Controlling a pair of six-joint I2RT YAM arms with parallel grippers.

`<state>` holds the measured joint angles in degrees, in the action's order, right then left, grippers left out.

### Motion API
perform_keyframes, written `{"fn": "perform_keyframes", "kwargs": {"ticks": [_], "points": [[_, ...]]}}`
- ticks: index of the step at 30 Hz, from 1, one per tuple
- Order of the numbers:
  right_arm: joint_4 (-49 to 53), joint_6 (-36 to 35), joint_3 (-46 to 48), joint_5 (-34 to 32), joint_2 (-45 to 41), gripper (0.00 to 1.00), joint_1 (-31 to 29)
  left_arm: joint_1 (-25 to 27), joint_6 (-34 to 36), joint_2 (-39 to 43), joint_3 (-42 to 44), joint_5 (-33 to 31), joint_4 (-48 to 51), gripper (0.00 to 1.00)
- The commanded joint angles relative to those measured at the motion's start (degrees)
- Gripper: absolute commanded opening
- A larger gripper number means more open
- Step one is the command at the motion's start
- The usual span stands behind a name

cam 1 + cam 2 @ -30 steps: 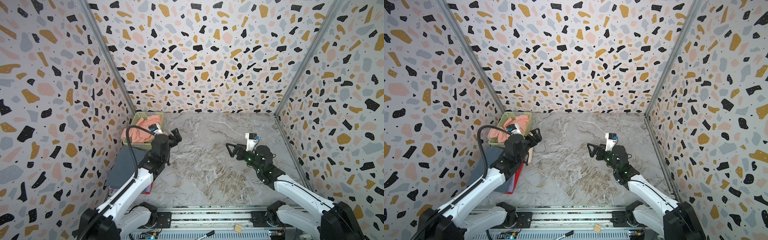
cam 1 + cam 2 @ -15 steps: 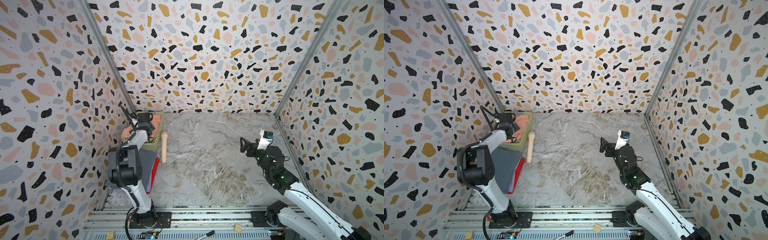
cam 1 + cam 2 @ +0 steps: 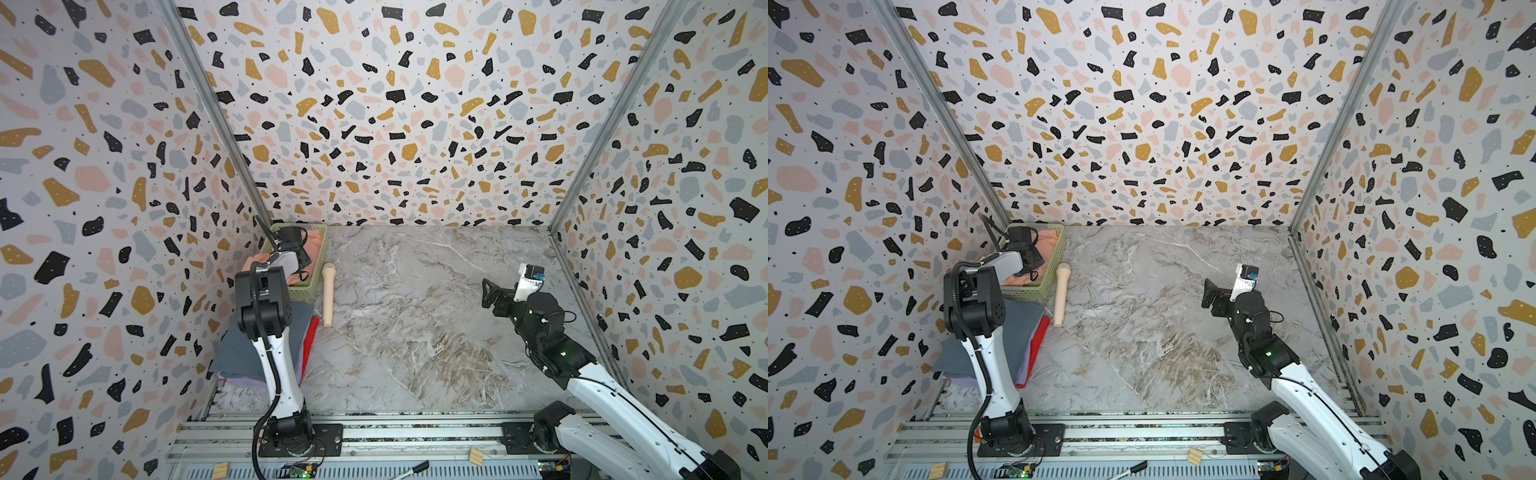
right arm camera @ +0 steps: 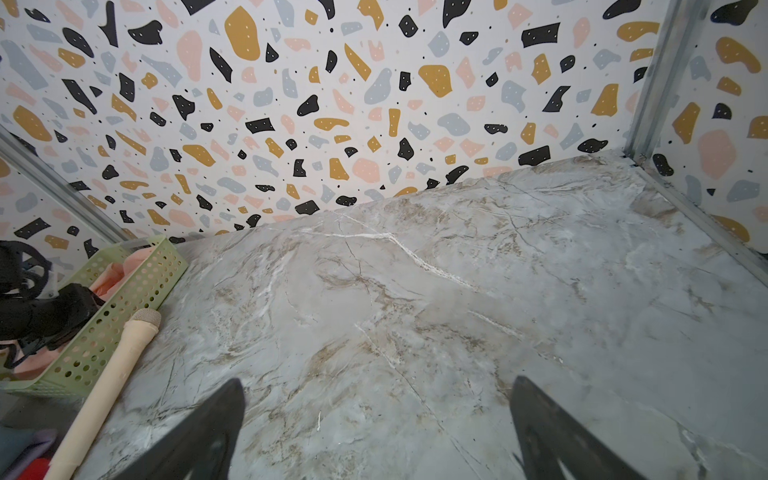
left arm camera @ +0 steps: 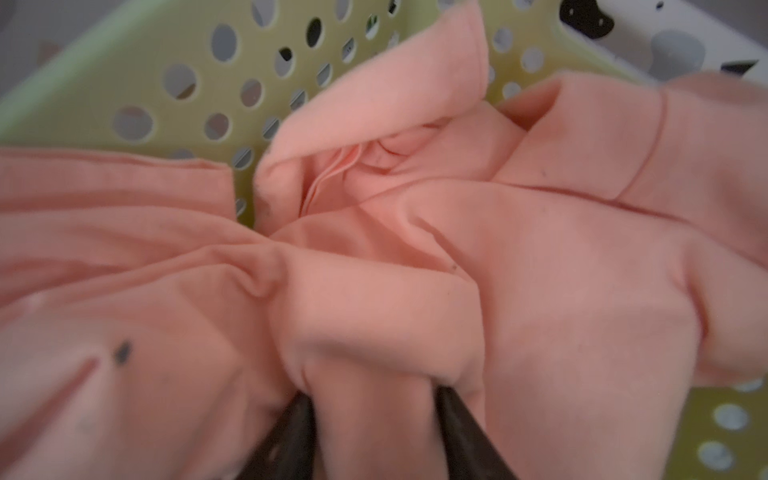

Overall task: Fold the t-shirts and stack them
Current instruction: 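Grasp the pink t-shirt in the green basket with left gripper while right arm rises, then lift the pink t-shirt out of the basket and drop it on the table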

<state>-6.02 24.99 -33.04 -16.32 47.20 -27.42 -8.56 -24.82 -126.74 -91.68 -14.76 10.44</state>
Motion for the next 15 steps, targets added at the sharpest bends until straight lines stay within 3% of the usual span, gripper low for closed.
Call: {"fn": "perform_keyframes", "kwargs": {"ticks": [1, 5, 11, 15], "points": [[-0.6, 0.1, 0.3, -1.5, -1.3, 0.99, 0.2, 0.3, 1.1, 2.0, 1.3, 3.0, 0.8, 0.16], [-0.8, -0.5, 0.8, -1.3, -1.6, 0.99, 0.2, 0.4, 1.7, 11.1, 6.0, 7.0, -4.3, 0.0], [-2.7, -1.4, 0.6, -0.6, -1.6, 0.99, 0.3, 2.0, 3.7, 27.2, 3.6, 11.5, -3.4, 0.0], [-4.5, -1.7, 1.3, 0.0, -1.6, 0.99, 0.3, 6.4, 5.1, 36.5, 0.7, 16.8, -5.3, 0.0]]}}
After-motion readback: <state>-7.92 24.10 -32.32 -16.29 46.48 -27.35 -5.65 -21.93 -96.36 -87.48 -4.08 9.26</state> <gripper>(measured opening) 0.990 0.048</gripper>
